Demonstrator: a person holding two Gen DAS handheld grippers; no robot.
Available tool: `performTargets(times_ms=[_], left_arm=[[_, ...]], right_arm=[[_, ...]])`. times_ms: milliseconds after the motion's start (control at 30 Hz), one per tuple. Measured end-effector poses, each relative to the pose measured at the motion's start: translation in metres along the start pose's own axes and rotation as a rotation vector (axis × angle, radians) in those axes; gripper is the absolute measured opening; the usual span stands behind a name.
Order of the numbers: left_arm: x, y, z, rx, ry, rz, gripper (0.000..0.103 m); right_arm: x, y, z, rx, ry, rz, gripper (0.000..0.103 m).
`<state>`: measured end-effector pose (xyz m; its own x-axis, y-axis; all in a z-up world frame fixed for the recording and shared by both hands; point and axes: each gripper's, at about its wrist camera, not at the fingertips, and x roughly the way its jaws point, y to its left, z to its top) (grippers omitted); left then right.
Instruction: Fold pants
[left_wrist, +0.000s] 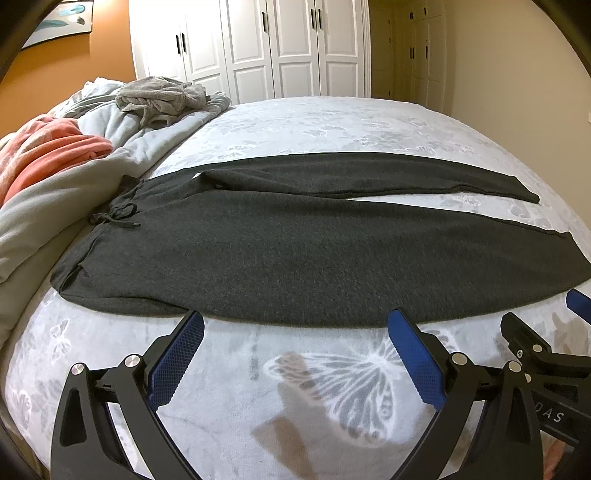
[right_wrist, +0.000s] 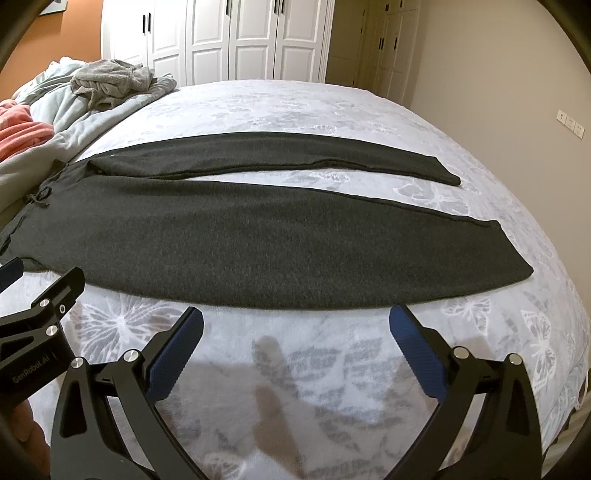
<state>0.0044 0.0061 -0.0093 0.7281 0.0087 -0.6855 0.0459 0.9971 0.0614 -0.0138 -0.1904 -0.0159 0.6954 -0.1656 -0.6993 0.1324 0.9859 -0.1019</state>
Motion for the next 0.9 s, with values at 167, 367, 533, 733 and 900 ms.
performTargets(times_ms=[167, 367, 533, 733, 900], left_arm=[[0.0, 0.0, 0.0, 0.0, 0.0, 0.001, 0.098], [0.0, 0.0, 0.0, 0.001, 0.0, 0.001, 0.098], [0.0, -0.001, 0.0, 0.002, 0.003, 0.0, 0.098], [0.003, 0.0, 0.0, -0.003, 0.025, -0.029, 0.098], [0.015, 0.027, 0.007, -0.083, 0.092, -0.113, 0.098]], right_arm=[[0.0, 0.0, 0.0, 0.0, 0.002, 0.002, 0.098], [0.001, -0.001, 0.0, 0.001, 0.002, 0.002, 0.098], [0.0, 0.0, 0.0, 0.001, 0.001, 0.003, 0.098], [0.001, -0.001, 0.001, -0.002, 0.009, 0.007, 0.098], [0.008, -0.03, 0.02, -0.021, 0.012, -0.013, 0.098]])
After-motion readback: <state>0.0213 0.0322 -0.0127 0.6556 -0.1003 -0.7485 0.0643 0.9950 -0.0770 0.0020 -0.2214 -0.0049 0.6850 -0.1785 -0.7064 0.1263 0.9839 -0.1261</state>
